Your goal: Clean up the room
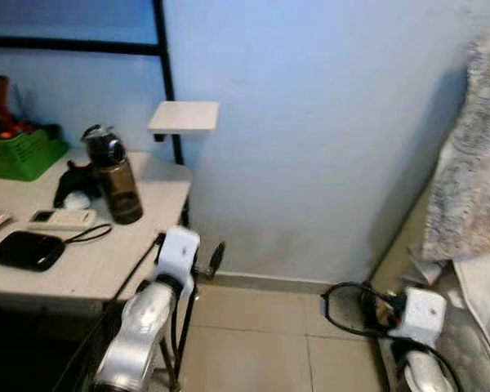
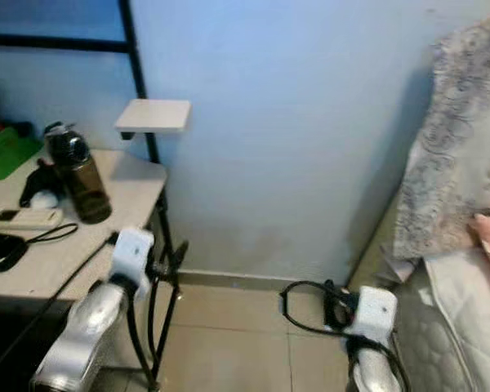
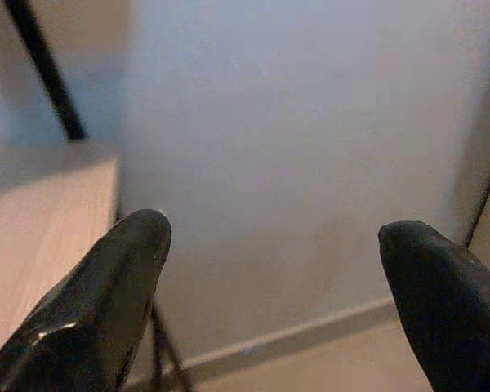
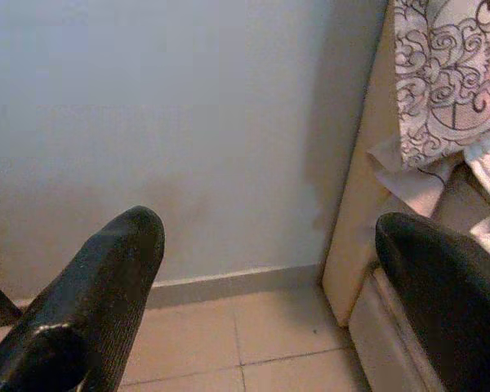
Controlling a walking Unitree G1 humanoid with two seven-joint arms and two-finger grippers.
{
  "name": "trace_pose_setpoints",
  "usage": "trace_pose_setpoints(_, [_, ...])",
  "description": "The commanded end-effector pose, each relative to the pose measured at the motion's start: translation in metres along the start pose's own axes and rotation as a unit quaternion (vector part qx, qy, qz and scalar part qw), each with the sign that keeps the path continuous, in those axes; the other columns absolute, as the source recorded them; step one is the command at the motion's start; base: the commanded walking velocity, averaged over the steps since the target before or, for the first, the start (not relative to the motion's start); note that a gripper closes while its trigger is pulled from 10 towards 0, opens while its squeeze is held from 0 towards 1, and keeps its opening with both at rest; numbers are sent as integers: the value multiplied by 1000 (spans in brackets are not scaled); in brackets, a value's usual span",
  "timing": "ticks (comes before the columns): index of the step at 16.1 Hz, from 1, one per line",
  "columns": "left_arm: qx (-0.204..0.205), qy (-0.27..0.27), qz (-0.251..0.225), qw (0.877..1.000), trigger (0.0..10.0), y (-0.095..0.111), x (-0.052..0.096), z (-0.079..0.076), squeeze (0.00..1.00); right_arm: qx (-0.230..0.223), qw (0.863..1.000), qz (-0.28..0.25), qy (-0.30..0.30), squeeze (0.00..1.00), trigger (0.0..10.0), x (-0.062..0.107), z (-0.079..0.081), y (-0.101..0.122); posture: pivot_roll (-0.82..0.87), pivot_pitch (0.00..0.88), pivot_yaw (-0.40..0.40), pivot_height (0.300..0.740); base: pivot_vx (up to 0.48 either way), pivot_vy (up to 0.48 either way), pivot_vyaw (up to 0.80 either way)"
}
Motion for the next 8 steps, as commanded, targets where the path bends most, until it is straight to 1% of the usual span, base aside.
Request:
trace_pose_setpoints(1, [6, 12, -3, 1000, 10000, -1, 0, 6, 0, -3, 1000, -13, 6, 0, 10000, -3, 5, 6, 191, 0, 25, 740, 0, 0, 0])
trace_pose_setpoints(2, [-2, 11, -10, 1000, 10000, 2, -1, 8, 0, 0, 1000, -15, 13, 0, 10000, -3, 8, 7, 187, 0, 32, 740, 0, 0, 0])
trace_pose_setpoints(3, [-1, 11, -12, 1000, 10000, 3, -2, 9, 0, -1, 1000, -16, 16, 0, 10000, -2, 11, 7, 178, 0, 48, 740, 0, 0, 0])
trace_pose_setpoints(5, [-8, 18, -18, 1000, 10000, 7, -5, 12, 0, 1, 1000, -26, 13, 0, 10000, -4, 12, 10, 172, 0, 72, 740, 0, 0, 0])
trace_pose_setpoints(6, [-1, 43, -20, 999, 10000, 8, -8, 20, 0, -2, 999, -31, 8, 0, 10000, -5, 12, 10, 169, 0, 76, 740, 0, 0, 0])
trace_pose_setpoints(8, [23, 83, -16, 996, 10000, 6, -7, 28, 0, 4, 999, -33, 19, 0, 10000, -6, 15, 12, 164, 0, 62, 740, 0, 0, 0])
Point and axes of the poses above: a point about 5 cm out from each wrist's last joint towards the gripper, its own x axis pointing back from the gripper into the wrist, its own y axis along the axis of the wrist's last joint, z = x × y, the point moved 2 cm from there along -x, pointing out of the wrist towards the gripper, and after that the axes turned 13 degrees about -x, right-handed, at the moved point
